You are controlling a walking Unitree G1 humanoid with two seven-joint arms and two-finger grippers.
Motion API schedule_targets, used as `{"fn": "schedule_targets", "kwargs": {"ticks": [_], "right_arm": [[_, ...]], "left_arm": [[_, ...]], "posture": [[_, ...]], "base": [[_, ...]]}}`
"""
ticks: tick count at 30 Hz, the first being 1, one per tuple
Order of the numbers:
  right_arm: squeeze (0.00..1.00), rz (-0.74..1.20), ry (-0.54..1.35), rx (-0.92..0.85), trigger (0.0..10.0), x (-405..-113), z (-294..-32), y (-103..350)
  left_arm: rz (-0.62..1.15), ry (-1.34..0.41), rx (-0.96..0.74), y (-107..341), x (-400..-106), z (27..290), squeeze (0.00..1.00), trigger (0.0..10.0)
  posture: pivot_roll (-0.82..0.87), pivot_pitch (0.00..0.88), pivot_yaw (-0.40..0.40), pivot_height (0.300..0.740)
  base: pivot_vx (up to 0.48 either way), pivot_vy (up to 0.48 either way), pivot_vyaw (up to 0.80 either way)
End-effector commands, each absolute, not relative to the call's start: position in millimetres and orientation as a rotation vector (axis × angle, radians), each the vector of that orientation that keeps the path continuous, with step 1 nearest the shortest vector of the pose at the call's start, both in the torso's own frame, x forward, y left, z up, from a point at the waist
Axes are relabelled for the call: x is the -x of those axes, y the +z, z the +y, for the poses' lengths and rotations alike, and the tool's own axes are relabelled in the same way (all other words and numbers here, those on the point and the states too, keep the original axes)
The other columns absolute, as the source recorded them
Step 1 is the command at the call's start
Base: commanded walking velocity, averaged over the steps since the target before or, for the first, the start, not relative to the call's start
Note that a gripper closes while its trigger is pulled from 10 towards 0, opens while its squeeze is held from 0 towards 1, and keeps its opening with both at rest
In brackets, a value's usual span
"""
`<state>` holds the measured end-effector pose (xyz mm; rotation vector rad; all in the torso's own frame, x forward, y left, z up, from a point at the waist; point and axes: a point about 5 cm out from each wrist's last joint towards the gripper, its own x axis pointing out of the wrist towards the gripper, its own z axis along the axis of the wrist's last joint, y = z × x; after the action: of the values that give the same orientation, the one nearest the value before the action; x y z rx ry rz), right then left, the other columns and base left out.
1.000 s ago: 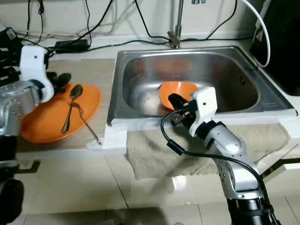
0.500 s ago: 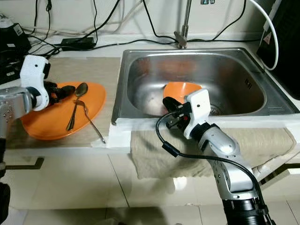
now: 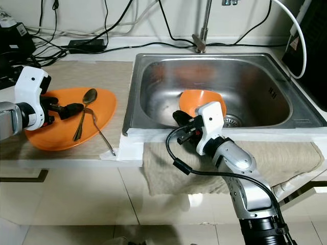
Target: Kitchen organization
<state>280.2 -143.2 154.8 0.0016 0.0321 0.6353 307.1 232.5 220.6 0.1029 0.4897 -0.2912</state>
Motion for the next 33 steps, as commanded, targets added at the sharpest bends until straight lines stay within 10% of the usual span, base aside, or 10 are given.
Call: {"fn": "schedule_targets", "kwargs": {"ticks": [1, 33], "right_arm": [[0.00, 0.040, 0.645, -0.002, 10.0, -280.1, -141.6, 153.2], [0.00, 0.041, 0.623, 0.001, 10.0, -275.4, -141.4, 151.6]], "left_arm": [[0.486, -0.303, -0.101, 224.2, -303.5, 233.2, 0.00, 10.0], [0.591, -0.316, -0.215, 181.3, -313.7, 224.1, 0.00, 10.0]], "posture": [[0.09, 0.000, 0.032, 0.740], [0.05, 0.000, 0.054, 0.740]], "base": [[0.000, 0.000, 0.00], [0.000, 0.000, 0.00]]}}
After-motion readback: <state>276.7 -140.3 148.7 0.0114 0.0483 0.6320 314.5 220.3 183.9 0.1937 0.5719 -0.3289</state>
